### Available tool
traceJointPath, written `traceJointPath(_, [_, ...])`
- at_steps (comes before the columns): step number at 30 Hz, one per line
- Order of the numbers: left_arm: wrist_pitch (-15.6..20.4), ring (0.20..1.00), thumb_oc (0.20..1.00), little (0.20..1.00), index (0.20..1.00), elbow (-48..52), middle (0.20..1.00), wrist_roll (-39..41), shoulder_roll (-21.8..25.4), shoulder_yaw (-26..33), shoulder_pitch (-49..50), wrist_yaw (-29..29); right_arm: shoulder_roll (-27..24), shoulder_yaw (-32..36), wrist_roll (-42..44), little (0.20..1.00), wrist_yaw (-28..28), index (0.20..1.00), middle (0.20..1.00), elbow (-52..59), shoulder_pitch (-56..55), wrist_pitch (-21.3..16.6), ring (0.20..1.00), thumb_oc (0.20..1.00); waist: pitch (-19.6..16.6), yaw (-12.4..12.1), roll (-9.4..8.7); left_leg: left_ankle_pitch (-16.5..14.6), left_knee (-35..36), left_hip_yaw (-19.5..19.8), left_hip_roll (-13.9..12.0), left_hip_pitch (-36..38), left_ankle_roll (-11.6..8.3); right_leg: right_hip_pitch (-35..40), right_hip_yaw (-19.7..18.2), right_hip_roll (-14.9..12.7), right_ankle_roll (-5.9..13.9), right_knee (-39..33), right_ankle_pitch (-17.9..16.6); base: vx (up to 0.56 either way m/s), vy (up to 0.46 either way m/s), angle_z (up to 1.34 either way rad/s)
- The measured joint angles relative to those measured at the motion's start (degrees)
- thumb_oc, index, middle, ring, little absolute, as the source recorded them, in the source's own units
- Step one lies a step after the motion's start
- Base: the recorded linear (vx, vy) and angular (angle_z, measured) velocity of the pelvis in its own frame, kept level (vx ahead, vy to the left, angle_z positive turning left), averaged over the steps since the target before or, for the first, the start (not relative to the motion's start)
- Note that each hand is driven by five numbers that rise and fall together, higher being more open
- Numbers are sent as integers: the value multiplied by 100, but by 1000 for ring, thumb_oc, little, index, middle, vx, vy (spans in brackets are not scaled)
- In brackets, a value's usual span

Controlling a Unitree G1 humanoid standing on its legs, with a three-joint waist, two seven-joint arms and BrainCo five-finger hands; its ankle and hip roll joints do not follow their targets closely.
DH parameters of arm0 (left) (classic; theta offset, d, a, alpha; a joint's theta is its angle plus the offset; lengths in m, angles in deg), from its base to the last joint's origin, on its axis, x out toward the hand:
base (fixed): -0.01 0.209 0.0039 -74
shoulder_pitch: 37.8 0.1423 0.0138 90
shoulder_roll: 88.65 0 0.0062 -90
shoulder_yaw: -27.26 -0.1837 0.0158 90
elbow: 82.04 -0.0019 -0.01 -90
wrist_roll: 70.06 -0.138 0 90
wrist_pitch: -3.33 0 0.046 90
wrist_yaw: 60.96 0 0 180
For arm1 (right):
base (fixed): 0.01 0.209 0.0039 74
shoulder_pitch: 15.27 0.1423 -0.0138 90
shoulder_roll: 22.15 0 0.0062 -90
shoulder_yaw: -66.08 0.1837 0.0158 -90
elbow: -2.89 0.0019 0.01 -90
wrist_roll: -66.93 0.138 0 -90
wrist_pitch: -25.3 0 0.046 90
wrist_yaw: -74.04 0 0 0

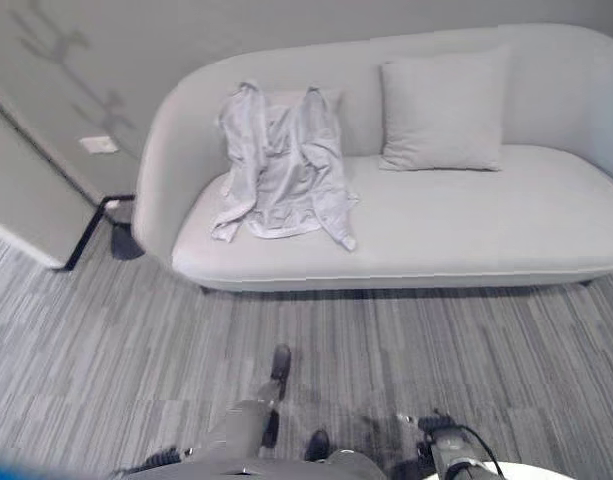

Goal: Hang the clothes on the sofa on the clothes rack.

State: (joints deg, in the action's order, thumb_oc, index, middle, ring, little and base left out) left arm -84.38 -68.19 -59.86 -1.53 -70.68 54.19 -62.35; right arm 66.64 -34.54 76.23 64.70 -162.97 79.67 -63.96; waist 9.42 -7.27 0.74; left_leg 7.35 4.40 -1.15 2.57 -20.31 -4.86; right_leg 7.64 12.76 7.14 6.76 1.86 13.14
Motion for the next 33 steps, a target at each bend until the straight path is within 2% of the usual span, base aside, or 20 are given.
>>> traceJointPath(1, [1,1000,1000,1000,1000,-7,1000,1,-43,65,9,-2,1,37,-5,1000,3,1000,1000,-35,-45,0,1000,1000,33,-35,82,19,-158,50,58,27,101,-45,-12,-42,329,330,221,436,250,-87])
traceJointPath(2, [-37,1000,1000,1000,1000,-39,1000,-1,-45,196,112,-3,-24,49,-33,1000,6,1000,1000,-1,-27,11,1000,1000,-26,-62,-173,105,-502,-186,194,51,261,57,-189,-34,-532,201,107,316,181,-58])
traceJointPath(3, [-38,1000,1000,1000,1000,0,1000,-3,-37,159,74,10,-35,58,-34,1000,3,1000,1000,-29,-133,24,1000,1000,-45,22,-206,246,-487,-330,425,117,518,154,-152,0,-521,159,123,344,202,-35])
traceJointPath(5, [3,1000,1000,1000,1000,108,1000,-5,-48,119,24,9,-56,121,-36,1000,12,1000,1000,-125,-363,44,1000,1000,-120,79,-69,-109,-479,-625,567,468,1498,154,-287,280,-460,561,125,277,177,-8])
traceJointPath(6, [20,1000,1000,1000,1000,169,1000,-9,-3,81,37,8,-8,83,-41,1000,26,1000,1000,-161,-404,61,1000,1000,-141,33,16,350,-181,-397,396,773,1998,104,-345,372,-251,1116,407,290,210,-78])
traceJointPath(7, [-21,1000,1000,1000,1000,161,1000,-9,60,116,65,-10,82,-19,-44,1000,83,1000,1000,-125,-404,46,1000,1000,-225,80,-181,264,-54,-404,442,982,1927,-21,-339,-25,-276,1594,759,277,230,-83])
traceJointPath(8, [-37,1000,1000,1000,1000,122,1000,-9,21,109,63,12,42,-74,-44,1000,96,1000,1000,-47,-435,14,1000,1000,-274,165,-134,263,69,-361,418,1148,1920,-69,-335,-316,-190,1703,821,238,229,-35])
traceJointPath(11, [38,1000,1000,1000,1000,124,1000,-8,152,67,-660,1,113,-112,-47,1000,119,1000,1000,46,-525,121,1000,1000,-330,362,-210,196,79,-6,490,1263,1706,-445,-533,-1280,443,2159,280,201,262,52])
traceJointPath(14, [11,1000,1000,1000,1000,116,1000,-13,247,-188,-718,0,209,-116,-44,1000,116,1000,1000,96,-318,39,1000,1000,-278,259,-220,-121,-150,-16,560,1595,1639,-855,-445,-1352,119,3645,-370,273,264,41])
traceJointPath(15, [4,1000,1000,1000,1000,118,1000,-14,252,-246,-646,2,174,-101,-41,1000,111,1000,1000,98,-269,16,1000,1000,-193,340,-84,-383,-143,-91,467,1895,1621,-1197,-428,-1490,97,4690,-1060,212,150,49])
traceJointPath(17, [-2,1000,1000,1000,1000,177,1000,-24,274,-284,-481,-7,164,-59,-40,1000,109,1000,1000,97,-280,21,1000,1000,-166,362,-8,-449,-119,-3,461,2076,1631,-1617,-457,-1677,57,5227,-834,215,44,33])
traceJointPath(19, [-36,1000,1000,1000,1000,198,1000,-26,299,-279,-296,-11,153,-8,-38,1000,109,1000,1000,205,-287,19,1000,1000,-127,351,146,-518,-38,24,401,2168,1600,-1993,-372,-1944,78,4470,-516,302,-80,1])
traceJointPath(21, [-83,1000,1000,1000,1000,133,1000,-30,292,-146,-191,-38,147,152,-39,1000,112,1000,1000,312,-316,27,1000,1000,-119,380,147,-603,22,47,345,2200,1431,-1807,146,-2138,297,1583,-543,280,-96,-9])
traceJointPath(22, [-71,1000,1000,1000,1000,136,1000,-31,293,-77,-203,-56,158,172,-39,1000,115,1000,1000,342,-358,55,1000,1000,-46,392,10,-631,82,40,361,2390,1338,-1671,279,-2084,372,76,-990,423,-88,-7])
traceJointPath(24, [-32,1000,1000,1000,1000,-62,1000,-43,254,-41,-376,-64,151,116,-37,1000,105,1000,1000,477,-347,54,1000,1000,89,597,-224,-951,-67,136,265,2555,1294,-2129,-269,-1518,694,-830,-1943,566,-57,13])
traceJointPath(27, [5,1000,1000,1000,1000,-50,1000,-246,77,-62,-535,-68,147,112,-38,1000,92,1000,1000,344,-579,110,1000,1000,90,913,-370,-1296,-145,654,214,2800,1132,-2453,-467,-1200,637,-780,-2214,432,-122,87])
traceJointPath(29, [90,1000,1000,1000,1000,129,1000,-258,-6,-229,-634,-72,142,123,-37,1000,97,1000,1000,289,-724,209,1000,1000,33,892,-440,-1463,64,1302,152,3207,943,-2166,-653,-1313,368,-230,-2065,512,-257,158])
traceJointPath(30, [79,1000,1000,1000,1000,111,1000,-259,-64,-306,-584,-69,77,124,-35,1000,99,1000,1000,129,-567,166,1000,1000,13,911,-206,-1552,29,1503,-142,3411,689,-1912,-590,-1075,148,-259,-2235,433,-232,119])
traceJointPath(31, [85,1000,1000,1000,1000,122,1000,-259,-106,-304,-498,-70,24,123,-35,1000,102,1000,1000,-28,-476,167,1000,1000,-35,869,-128,-1545,-79,1583,-314,3508,504,-1657,-548,-903,110,-387,-2220,251,-140,93])
traceJointPath(33, [98,1000,1000,1000,1000,225,1000,-263,-79,-347,-269,-69,-235,122,-30,1000,98,1000,1000,370,-319,12,1000,1000,-258,832,-23,-1463,-261,1361,-533,3562,360,-1317,-404,-655,-451,-660,-2189,257,-157,41])
